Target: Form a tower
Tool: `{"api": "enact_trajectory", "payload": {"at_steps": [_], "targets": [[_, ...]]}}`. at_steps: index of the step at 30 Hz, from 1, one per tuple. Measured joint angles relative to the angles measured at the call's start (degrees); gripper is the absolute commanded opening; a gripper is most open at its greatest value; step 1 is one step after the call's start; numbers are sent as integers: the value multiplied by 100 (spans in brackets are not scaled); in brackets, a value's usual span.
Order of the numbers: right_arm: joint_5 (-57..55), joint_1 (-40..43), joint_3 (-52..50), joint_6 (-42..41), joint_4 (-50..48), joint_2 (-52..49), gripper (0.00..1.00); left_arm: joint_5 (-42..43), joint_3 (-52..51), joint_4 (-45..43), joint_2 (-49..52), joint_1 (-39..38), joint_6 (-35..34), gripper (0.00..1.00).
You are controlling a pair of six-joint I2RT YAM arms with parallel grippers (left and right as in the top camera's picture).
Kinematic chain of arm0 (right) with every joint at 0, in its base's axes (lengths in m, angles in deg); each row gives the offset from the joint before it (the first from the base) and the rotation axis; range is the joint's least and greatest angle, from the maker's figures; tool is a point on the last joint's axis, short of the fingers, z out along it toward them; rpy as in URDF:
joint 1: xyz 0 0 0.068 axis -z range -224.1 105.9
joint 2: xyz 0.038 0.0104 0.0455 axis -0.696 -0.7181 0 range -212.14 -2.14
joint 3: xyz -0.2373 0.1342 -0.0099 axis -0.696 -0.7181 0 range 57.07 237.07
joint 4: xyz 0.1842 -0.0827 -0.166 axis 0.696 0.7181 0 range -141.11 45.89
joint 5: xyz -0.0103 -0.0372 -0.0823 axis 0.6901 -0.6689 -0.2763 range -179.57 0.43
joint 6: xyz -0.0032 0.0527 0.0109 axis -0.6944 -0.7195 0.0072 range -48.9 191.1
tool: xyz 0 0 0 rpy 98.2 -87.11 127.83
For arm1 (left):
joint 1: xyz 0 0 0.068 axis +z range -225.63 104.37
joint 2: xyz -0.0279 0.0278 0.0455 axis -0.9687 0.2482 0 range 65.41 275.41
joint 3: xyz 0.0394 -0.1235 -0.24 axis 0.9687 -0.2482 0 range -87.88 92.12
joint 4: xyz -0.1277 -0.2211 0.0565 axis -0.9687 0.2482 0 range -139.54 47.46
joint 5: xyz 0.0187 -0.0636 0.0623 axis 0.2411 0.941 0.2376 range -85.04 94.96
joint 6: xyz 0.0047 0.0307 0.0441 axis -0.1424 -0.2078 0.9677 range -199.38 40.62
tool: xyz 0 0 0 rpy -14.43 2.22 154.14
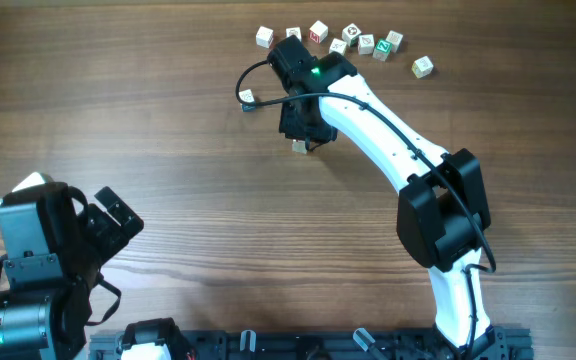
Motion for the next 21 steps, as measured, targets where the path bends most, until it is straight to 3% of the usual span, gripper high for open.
{"api": "enact_trajectory", "payload": {"at_steps": [21], "targets": [[0, 0, -2, -326, -210, 160, 13, 0, 0, 0, 0, 0, 0, 100]]}}
